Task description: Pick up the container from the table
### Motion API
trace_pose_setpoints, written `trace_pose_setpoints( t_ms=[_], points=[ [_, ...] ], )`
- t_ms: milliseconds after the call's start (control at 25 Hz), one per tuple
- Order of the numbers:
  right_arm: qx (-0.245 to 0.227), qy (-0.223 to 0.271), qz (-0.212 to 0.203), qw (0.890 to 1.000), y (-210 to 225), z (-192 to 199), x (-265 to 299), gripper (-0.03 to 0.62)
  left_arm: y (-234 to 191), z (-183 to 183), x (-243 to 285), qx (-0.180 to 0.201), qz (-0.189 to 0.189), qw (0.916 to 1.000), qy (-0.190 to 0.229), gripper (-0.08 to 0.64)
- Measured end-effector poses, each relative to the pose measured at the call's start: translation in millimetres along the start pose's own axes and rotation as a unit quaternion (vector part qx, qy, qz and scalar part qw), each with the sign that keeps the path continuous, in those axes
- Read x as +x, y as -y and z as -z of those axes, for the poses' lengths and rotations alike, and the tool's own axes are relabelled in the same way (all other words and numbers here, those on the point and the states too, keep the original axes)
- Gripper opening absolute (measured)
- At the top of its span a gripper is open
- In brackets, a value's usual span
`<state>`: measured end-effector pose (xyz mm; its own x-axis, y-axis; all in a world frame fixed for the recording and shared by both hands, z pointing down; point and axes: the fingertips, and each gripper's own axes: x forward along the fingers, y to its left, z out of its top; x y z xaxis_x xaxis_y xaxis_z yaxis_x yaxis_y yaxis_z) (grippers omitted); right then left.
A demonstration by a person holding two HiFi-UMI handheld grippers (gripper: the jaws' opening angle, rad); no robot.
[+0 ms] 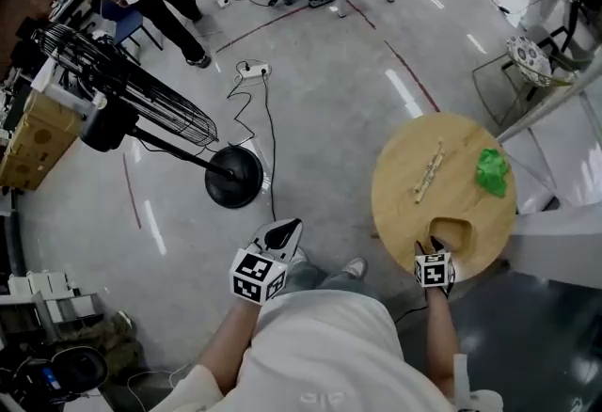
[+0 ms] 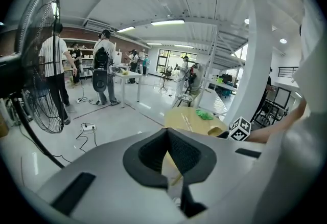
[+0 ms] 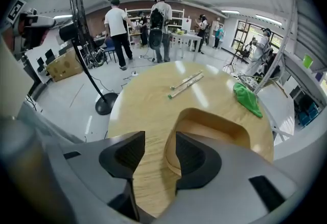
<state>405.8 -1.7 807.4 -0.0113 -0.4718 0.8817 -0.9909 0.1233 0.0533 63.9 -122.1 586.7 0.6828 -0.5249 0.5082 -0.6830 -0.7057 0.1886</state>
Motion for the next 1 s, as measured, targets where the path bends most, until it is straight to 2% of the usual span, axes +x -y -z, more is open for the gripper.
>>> trace_pose_setpoints(
  t_ms=[280, 400, 640, 880, 1000],
  points=[
    [-0.024, -0.050, 0.012, 0.998, -13.1, -1.1, 30.0, 0.168, -47.6, 3.2, -28.3, -0.021, -0.036, 0.9991, 0.012, 0.015],
    [-0.032, -0.061, 0.012, 0.998, -24.4, -15.1, 32.1, 0.076, -66.7, 2.3, -40.9, -0.032, -0.050, 0.9981, 0.018, 0.015],
    [-0.031, -0.082, 0.014, 0.996, -42.7, -32.4, 40.7, 0.064, -88.6, 7.7, -56.1, -0.047, -0.068, 0.9963, 0.026, 0.015],
    [-0.021, -0.080, 0.017, 0.996, -56.6, -52.0, 42.1, 0.040, -101.2, 9.0, -67.4, -0.057, -0.082, 0.9943, 0.037, 0.015],
    [-0.018, -0.083, 0.031, 0.996, -56.4, -61.6, 37.1, 0.034, -107.7, 6.8, -71.8, -0.061, -0.088, 0.9933, 0.044, 0.015]
  ],
)
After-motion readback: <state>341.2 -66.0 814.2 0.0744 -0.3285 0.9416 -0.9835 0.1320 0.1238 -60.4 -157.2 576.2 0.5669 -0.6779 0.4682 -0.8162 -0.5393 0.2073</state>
